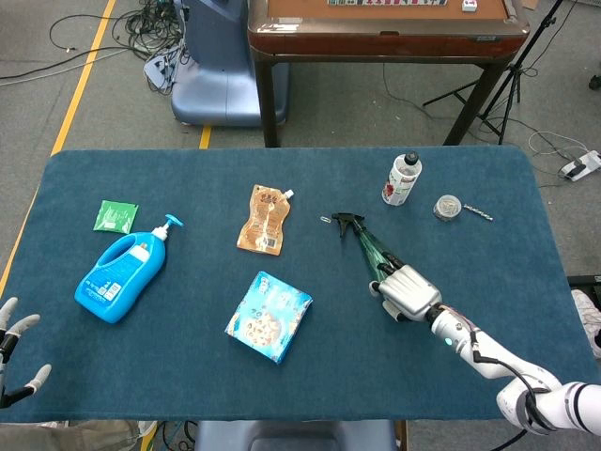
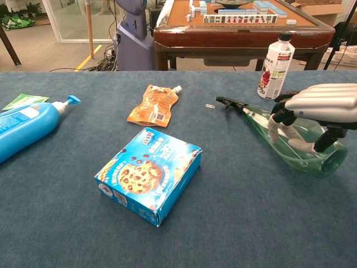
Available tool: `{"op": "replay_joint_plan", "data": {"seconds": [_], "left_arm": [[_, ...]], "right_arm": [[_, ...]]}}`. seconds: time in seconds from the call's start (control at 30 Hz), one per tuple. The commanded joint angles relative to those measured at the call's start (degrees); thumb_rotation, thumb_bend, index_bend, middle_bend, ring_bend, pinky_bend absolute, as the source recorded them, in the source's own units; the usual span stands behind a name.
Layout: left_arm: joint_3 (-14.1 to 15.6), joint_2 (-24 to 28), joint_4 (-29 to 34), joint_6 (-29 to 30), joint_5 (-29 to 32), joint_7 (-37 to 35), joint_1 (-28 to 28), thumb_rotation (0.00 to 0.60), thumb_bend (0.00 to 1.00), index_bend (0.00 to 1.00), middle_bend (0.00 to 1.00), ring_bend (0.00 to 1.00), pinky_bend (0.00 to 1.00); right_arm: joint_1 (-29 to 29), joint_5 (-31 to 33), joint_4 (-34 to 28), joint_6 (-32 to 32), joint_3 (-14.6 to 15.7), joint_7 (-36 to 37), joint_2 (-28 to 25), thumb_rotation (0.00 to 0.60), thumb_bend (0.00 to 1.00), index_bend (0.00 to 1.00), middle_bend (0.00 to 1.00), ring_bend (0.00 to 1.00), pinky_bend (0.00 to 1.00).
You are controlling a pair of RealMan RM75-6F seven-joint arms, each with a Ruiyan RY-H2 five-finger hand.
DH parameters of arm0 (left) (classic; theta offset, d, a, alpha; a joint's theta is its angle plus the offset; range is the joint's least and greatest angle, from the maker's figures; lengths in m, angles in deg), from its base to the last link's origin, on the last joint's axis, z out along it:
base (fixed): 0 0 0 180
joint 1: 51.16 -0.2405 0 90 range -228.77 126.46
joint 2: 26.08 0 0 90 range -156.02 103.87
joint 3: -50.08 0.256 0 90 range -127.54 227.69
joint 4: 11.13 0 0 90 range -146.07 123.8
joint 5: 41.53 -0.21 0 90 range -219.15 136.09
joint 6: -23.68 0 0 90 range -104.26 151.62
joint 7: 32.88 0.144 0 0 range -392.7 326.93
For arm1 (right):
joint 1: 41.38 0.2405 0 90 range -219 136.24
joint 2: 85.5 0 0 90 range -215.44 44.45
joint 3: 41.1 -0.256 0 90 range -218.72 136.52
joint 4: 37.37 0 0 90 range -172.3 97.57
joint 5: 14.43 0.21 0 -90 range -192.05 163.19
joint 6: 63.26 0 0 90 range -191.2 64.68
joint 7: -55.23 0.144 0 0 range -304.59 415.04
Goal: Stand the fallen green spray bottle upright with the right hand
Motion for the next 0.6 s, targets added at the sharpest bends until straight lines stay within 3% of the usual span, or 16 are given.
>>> {"op": "replay_joint_plan", "data": {"seconds": [0.03, 0.27, 0.33, 0.47, 0.6], "left_arm": [[0.0, 0.0, 0.0, -0.1, 0.1, 0.1, 0.1, 0.600, 0.25, 0.21, 0.02, 0.04, 0.04], [-0.1, 0.0, 0.4, -0.4, 0.0, 0.5, 0.3, 0.600, 0.26, 0.21, 0.02, 0.04, 0.04], [-0.1, 0.1, 0.5, -0.4, 0.1, 0.4, 0.4, 0.600, 0.26, 0.21, 0.02, 0.04, 0.04], [0.0, 0.1, 0.5, -0.3, -0.1, 0.3, 0.4, 0.600, 0.26, 0.21, 0.02, 0.04, 0.04], [0.1, 0.1, 0.1, -0.2, 0.2, 0.0, 0.1, 0.600, 0.26, 0.21, 0.02, 0.04, 0.04]], "right_arm": [[-0.6, 0.8, 1.6, 0.4, -0.2, -0.9, -0.7, 0.541, 0.56, 0.40, 0.58, 0.15, 0.00], [-0.8, 1.5, -1.9, 3.1, -4.7, 7.0, -1.5, 0.540, 0.50, 0.39, 0.44, 0.15, 0.00], [-0.3, 2.9, -3.2, 2.8, -6.4, 8.9, -2.3, 0.539, 0.49, 0.35, 0.41, 0.15, 0.00], [2.6, 11.4, -4.6, -2.0, -9.7, 8.3, -4.6, 0.540, 0.60, 0.19, 0.32, 0.12, 0.00], [6.3, 22.1, -3.2, -7.0, -11.3, 5.1, -5.1, 0.539, 0.73, 0.14, 0.28, 0.10, 0.00]]}}
